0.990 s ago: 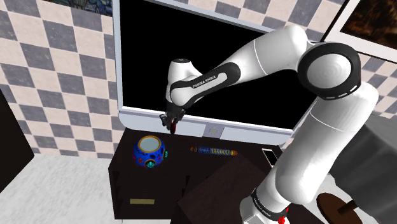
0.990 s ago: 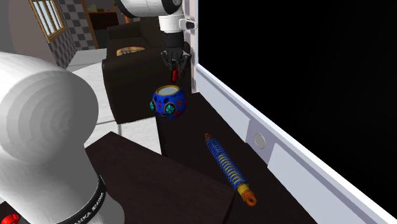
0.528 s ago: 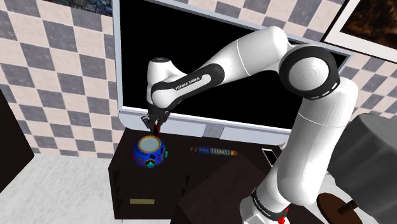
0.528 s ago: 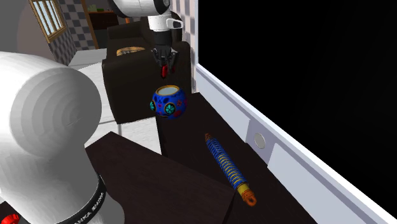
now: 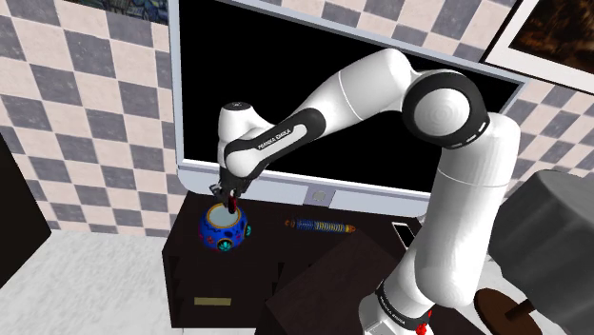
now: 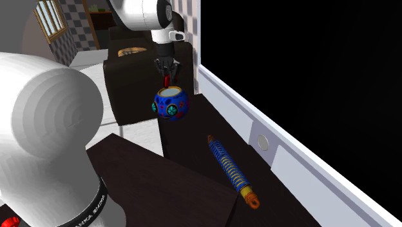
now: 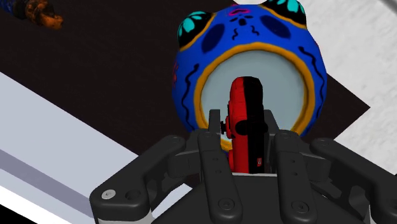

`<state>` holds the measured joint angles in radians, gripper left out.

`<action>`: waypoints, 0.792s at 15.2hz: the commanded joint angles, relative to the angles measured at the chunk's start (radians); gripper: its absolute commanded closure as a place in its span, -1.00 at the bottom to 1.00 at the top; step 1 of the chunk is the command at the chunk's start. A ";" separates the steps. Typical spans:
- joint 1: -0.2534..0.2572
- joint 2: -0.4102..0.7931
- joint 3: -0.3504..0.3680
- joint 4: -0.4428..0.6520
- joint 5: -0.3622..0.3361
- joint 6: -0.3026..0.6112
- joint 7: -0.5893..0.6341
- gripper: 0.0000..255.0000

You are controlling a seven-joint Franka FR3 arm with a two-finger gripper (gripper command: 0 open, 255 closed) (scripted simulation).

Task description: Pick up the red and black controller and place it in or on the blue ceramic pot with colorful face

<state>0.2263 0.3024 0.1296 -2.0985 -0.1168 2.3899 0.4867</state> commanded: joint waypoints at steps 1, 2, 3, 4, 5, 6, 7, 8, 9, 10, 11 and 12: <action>0.002 0.021 -0.002 -0.002 -0.006 0.024 0.005 1.00; 0.003 0.031 -0.004 -0.004 -0.009 0.035 0.007 1.00; 0.003 0.041 -0.005 -0.005 -0.011 0.046 0.009 1.00; 0.004 0.050 -0.006 -0.006 -0.014 0.056 0.011 1.00; 0.004 0.050 -0.006 -0.006 -0.014 0.056 0.011 1.00; 0.004 0.050 -0.006 -0.006 -0.014 0.056 0.011 1.00; 0.004 0.050 -0.006 -0.006 -0.014 0.056 0.011 1.00; 0.004 0.050 -0.006 -0.006 -0.014 0.056 0.011 1.00; 0.004 0.050 -0.006 -0.006 -0.014 0.056 0.011 1.00; 0.004 0.050 -0.006 -0.006 -0.014 0.056 0.011 1.00; 0.004 0.050 -0.006 -0.006 -0.014 0.056 0.011 1.00; 0.004 0.050 -0.006 -0.006 -0.014 0.056 0.011 1.00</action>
<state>0.2306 0.3529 0.1233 -2.1044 -0.1308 2.4460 0.4981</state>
